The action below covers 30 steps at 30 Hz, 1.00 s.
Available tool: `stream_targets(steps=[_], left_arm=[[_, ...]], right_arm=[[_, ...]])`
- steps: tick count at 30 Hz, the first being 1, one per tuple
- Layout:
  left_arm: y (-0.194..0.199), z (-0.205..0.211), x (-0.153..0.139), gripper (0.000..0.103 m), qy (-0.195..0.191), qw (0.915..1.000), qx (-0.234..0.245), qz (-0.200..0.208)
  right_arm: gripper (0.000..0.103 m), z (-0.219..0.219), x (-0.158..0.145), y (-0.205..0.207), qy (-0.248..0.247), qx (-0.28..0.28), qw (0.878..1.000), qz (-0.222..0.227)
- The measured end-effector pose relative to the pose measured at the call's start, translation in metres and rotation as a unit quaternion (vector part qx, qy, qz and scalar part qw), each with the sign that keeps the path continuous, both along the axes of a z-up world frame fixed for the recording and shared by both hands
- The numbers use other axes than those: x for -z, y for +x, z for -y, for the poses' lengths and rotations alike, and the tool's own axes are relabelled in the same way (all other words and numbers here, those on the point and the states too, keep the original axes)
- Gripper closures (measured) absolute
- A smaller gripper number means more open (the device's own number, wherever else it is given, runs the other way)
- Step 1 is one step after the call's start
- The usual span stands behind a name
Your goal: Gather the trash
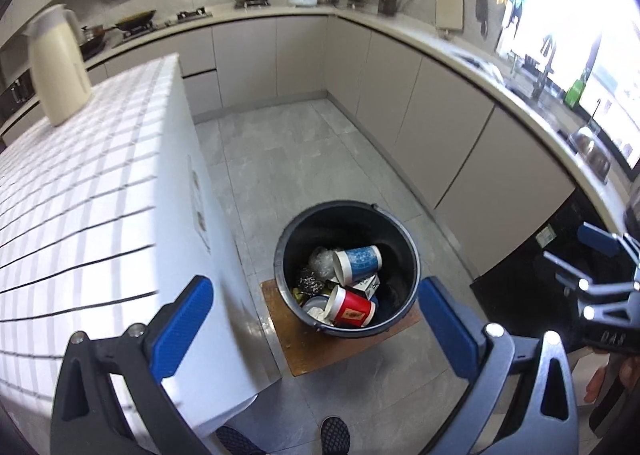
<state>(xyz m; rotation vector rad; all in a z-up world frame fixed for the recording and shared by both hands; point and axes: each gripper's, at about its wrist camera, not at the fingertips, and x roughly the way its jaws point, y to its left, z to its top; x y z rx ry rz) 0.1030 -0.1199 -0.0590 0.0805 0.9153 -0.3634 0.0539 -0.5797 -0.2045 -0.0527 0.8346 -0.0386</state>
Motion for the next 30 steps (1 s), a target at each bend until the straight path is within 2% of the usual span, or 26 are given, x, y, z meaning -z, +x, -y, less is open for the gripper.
stream_targets(steps=[4, 14, 24, 30], left_arm=[[-0.021, -0.018, -0.026, 0.0, -0.001, 0.9998, 0.001, 0.02], [-0.057, -0.048, -0.078, 0.0, -0.014, 0.9969, -0.009, 0.077], [-0.074, -0.053, -0.086, 0.0, -0.017, 0.9948, -0.015, 0.1], [-0.08, -0.051, -0.084, 0.0, -0.019, 0.9951, -0.017, 0.096]], right_arm=[[0.0, -0.02, -0.033, -0.038, -0.003, -0.011, 1.0, 0.021], [0.0, -0.06, -0.091, -0.094, 0.012, -0.006, 0.997, 0.077], [0.0, -0.065, -0.105, -0.109, 0.018, -0.011, 0.995, 0.093], [0.0, -0.065, -0.104, -0.11, 0.019, -0.019, 0.995, 0.094]])
